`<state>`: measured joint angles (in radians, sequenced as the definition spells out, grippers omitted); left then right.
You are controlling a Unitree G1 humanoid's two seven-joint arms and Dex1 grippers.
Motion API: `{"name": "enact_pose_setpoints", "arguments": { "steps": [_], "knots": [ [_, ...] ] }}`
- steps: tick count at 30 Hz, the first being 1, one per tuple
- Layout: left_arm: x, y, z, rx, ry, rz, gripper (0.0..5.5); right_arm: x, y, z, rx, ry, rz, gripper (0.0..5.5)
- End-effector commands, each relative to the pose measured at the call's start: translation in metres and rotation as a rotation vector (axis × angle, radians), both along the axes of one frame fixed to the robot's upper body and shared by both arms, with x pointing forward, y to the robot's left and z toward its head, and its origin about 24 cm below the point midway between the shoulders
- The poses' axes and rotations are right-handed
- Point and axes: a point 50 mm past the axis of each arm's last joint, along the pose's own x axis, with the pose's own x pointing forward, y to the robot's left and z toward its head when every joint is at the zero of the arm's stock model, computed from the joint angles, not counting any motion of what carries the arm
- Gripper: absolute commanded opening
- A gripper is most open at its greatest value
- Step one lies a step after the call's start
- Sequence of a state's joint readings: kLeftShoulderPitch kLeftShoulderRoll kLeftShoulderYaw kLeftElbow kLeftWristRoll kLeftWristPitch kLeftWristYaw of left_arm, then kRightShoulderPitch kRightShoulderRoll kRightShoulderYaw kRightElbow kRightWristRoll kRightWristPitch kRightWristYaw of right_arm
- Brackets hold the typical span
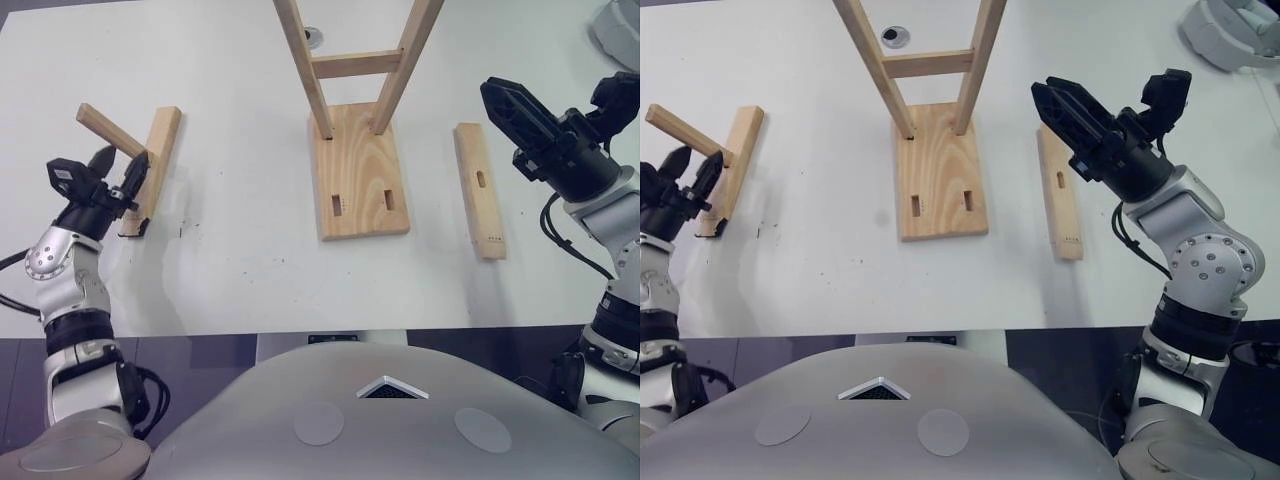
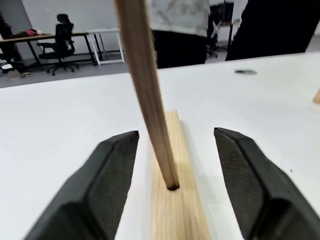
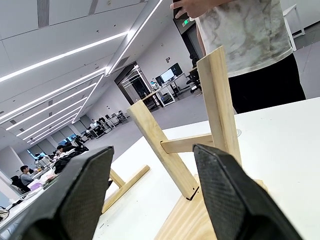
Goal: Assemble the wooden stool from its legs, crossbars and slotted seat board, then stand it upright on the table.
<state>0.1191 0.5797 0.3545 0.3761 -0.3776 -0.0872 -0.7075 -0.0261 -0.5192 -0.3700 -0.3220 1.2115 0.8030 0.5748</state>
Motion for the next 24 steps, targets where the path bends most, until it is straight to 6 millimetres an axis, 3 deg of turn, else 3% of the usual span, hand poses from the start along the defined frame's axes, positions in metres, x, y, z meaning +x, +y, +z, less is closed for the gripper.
{"name": "enact_pose_setpoints", "arguments": {
  "steps": [1, 5, 8, 19, 24],
  "knots": [
    [-0.012, -0.006, -0.005, 0.018, 0.194, 0.012, 3.02, -0.004, -0.001, -0.002, -0.009, 0.0, -0.023, 2.96],
    [-0.009, -0.004, -0.019, 0.018, 0.366, 0.082, 3.02, -0.003, 0.003, -0.002, -0.008, -0.001, -0.016, 2.96],
    [-0.009, -0.004, -0.021, 0.009, 0.389, 0.099, 3.02, -0.002, 0.002, -0.002, -0.009, -0.002, -0.016, 2.96],
    [0.004, -0.01, 0.018, 0.045, 0.229, 0.016, 3.02, -0.006, 0.003, -0.007, 0.0, 0.008, -0.03, 2.96],
    [0.006, -0.006, 0.015, 0.08, 0.253, 0.063, 3.02, -0.005, 0.004, -0.007, 0.0, 0.007, -0.03, 2.96]
  ]
}}
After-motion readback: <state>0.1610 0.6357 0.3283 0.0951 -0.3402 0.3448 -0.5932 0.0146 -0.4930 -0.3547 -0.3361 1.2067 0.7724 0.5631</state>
